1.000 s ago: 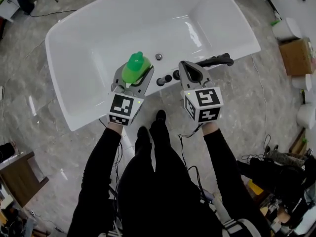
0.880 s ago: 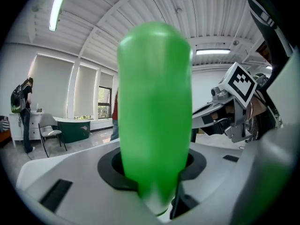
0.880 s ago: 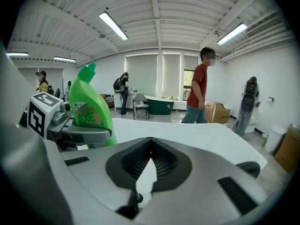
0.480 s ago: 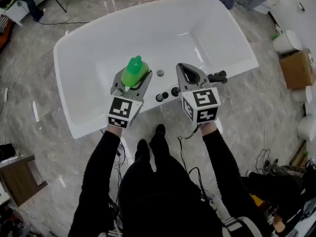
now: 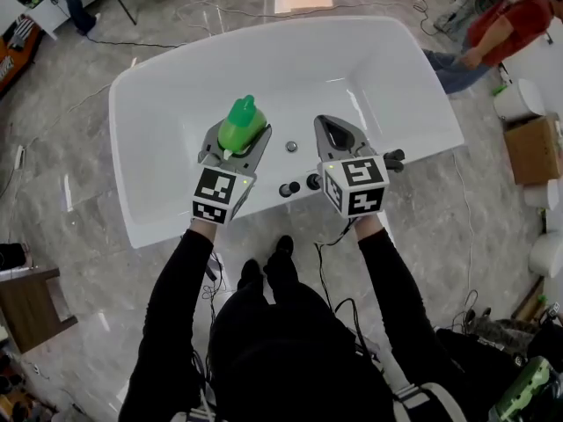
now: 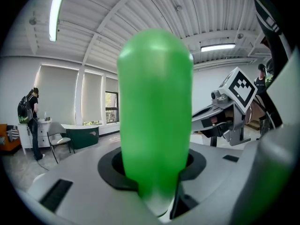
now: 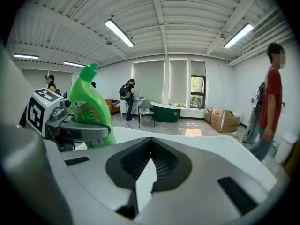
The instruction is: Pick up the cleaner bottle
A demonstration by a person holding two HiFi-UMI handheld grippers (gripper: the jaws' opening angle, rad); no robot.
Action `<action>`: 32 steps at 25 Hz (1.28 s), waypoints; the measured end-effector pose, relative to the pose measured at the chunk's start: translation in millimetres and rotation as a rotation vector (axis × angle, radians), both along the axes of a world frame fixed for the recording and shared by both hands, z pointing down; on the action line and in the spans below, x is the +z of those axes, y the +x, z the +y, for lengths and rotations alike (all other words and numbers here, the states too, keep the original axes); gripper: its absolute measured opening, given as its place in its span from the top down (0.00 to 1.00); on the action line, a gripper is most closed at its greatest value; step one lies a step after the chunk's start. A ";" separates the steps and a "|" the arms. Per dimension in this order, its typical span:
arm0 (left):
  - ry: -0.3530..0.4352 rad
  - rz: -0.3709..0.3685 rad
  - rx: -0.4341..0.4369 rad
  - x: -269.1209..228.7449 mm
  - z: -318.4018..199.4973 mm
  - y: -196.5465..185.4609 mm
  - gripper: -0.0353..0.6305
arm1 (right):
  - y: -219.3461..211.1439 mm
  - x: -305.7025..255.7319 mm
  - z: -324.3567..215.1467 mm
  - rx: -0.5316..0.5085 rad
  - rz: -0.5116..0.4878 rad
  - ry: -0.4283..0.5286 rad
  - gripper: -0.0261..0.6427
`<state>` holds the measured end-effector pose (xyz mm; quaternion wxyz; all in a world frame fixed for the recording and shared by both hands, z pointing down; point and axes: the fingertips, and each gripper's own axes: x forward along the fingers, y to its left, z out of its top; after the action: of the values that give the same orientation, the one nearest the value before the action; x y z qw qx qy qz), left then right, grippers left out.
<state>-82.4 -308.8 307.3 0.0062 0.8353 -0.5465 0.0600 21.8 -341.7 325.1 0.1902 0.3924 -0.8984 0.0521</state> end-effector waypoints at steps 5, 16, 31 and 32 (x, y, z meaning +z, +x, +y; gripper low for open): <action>0.002 -0.001 -0.023 -7.4 -13.3 -7.5 0.67 | -6.0 -6.1 -12.5 -0.012 -0.006 0.008 0.96; 0.004 -0.008 -0.028 -17.7 -29.5 -14.6 0.67 | -18.5 -18.3 -26.3 -0.031 0.000 0.023 0.96; -0.011 0.012 -0.047 -16.5 -41.1 -11.5 0.67 | -17.3 -15.4 -31.7 -0.059 0.001 0.014 0.96; -0.011 0.011 -0.047 -17.3 -41.4 -10.2 0.67 | -16.9 -15.8 -31.3 -0.062 0.001 0.015 0.96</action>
<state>-92.5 -350.2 289.9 0.0152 0.8223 -0.5658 0.0582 5.0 -373.1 309.3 0.1894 0.3660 -0.9103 0.0393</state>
